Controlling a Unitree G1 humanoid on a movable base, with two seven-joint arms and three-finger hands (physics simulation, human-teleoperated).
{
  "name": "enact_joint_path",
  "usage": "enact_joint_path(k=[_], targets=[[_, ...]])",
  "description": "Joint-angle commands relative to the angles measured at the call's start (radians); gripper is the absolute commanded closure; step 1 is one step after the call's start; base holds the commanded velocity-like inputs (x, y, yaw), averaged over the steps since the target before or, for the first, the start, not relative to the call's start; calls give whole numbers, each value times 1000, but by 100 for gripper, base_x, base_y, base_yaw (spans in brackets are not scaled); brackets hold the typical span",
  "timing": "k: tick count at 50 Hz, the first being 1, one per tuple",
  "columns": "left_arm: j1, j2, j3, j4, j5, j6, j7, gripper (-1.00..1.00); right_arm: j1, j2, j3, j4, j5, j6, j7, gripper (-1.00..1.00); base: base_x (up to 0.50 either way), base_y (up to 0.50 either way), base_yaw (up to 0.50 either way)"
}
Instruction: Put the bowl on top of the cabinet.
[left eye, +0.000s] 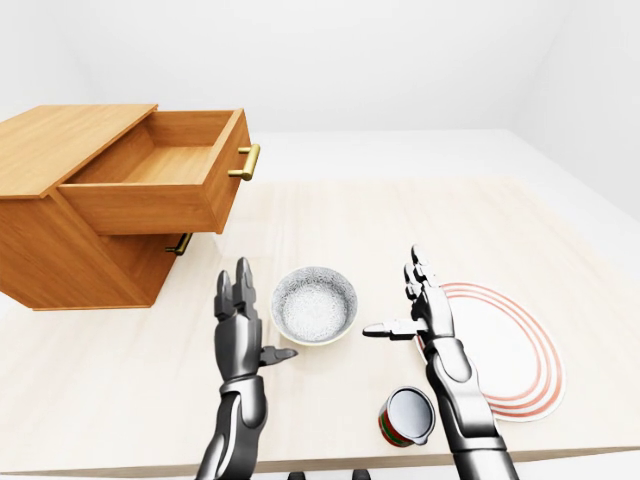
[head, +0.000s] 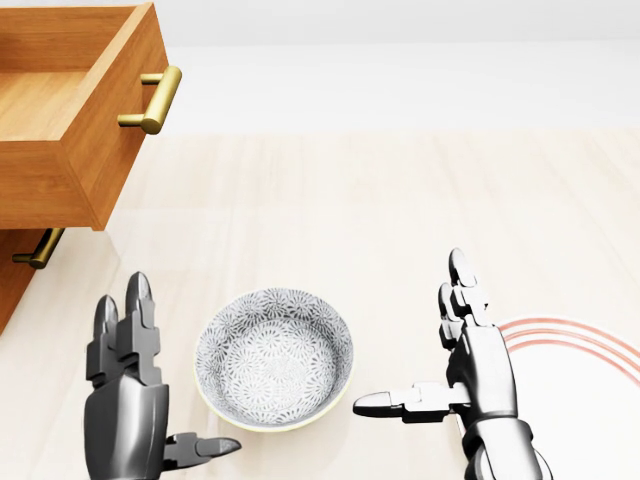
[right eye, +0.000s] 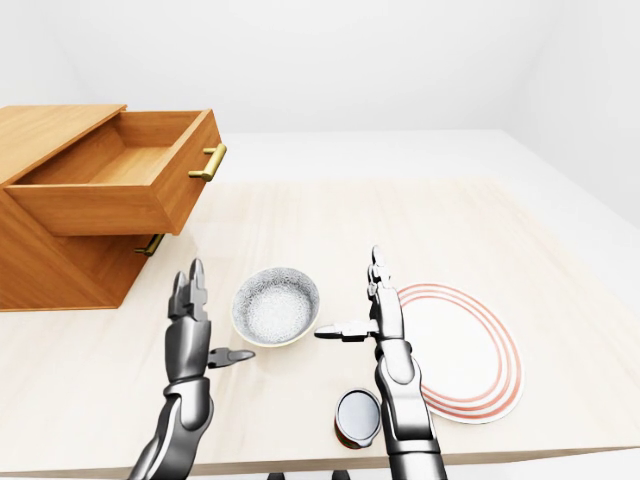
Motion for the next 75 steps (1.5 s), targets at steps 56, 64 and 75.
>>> enact_joint_path(k=[56, 64, 75], targets=[[-108, -21, -193, 282, 460, 0, 3, 92, 16, 1, 2, -30, -2, 4, 6, -100, 0, 0, 0], [-101, -19, -195, 262, 461, 0, 3, 92, 16, 1, 3, -32, -2, 5, 5, -100, 0, 0, 0], [-98, -17, -178, 191, 439, 0, 3, 92, 17, 3, 8, -30, -7, 4, 5, -100, 0, 0, 0]])
